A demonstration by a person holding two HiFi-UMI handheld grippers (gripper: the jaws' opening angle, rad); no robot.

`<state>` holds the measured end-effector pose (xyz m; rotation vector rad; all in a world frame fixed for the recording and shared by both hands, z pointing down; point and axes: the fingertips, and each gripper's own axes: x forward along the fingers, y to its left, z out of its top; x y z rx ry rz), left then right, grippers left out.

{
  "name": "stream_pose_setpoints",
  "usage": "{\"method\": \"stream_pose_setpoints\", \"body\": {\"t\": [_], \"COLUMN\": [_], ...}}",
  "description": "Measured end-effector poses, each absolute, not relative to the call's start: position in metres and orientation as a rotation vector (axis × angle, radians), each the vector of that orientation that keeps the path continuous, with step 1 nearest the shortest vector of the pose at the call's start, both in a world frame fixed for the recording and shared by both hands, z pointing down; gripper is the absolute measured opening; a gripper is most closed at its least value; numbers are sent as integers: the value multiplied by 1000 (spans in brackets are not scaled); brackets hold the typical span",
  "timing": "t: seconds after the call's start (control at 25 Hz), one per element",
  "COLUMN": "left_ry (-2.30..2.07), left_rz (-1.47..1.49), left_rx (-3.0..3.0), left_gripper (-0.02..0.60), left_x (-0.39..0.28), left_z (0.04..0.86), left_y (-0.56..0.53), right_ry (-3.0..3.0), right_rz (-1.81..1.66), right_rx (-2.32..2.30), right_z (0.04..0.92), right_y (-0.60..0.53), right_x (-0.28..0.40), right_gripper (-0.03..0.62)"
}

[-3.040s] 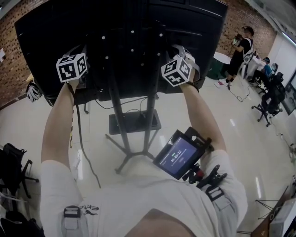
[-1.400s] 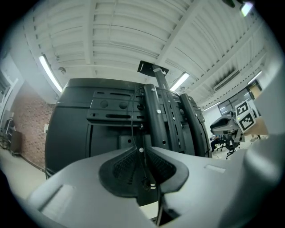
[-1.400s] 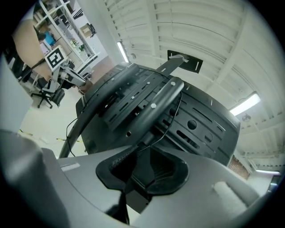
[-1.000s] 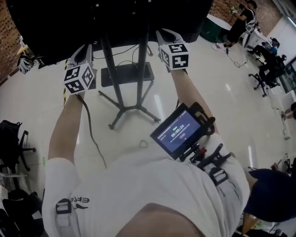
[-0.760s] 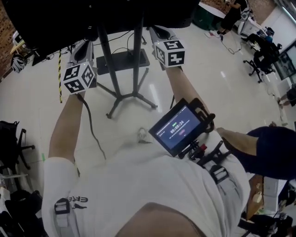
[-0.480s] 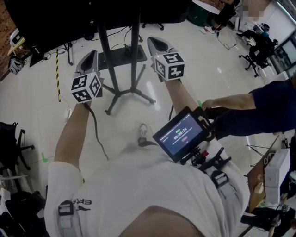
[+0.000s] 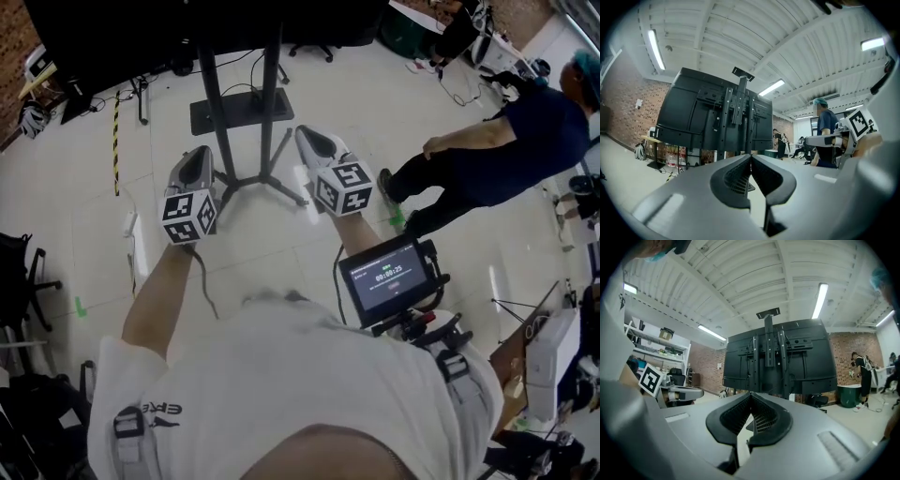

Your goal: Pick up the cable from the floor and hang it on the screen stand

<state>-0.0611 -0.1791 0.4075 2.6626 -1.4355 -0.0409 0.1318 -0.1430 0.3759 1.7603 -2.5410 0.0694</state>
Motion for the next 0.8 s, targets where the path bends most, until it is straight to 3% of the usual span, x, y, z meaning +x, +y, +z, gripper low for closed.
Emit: {"method": "stream_pose_setpoints", "body": {"t": [0.8], "left_ry": [-1445], "left_rz": [45], "left_rx": [2632], "left_gripper": [8], "left_x": [-15], "left_z": [449], "left_y": [-120], "right_ry": [-2600], "right_rz": [268], "right_rx": [1674], "right_z": [431], "right_y": [-89], "right_x": [154], "right_gripper": [11]}}
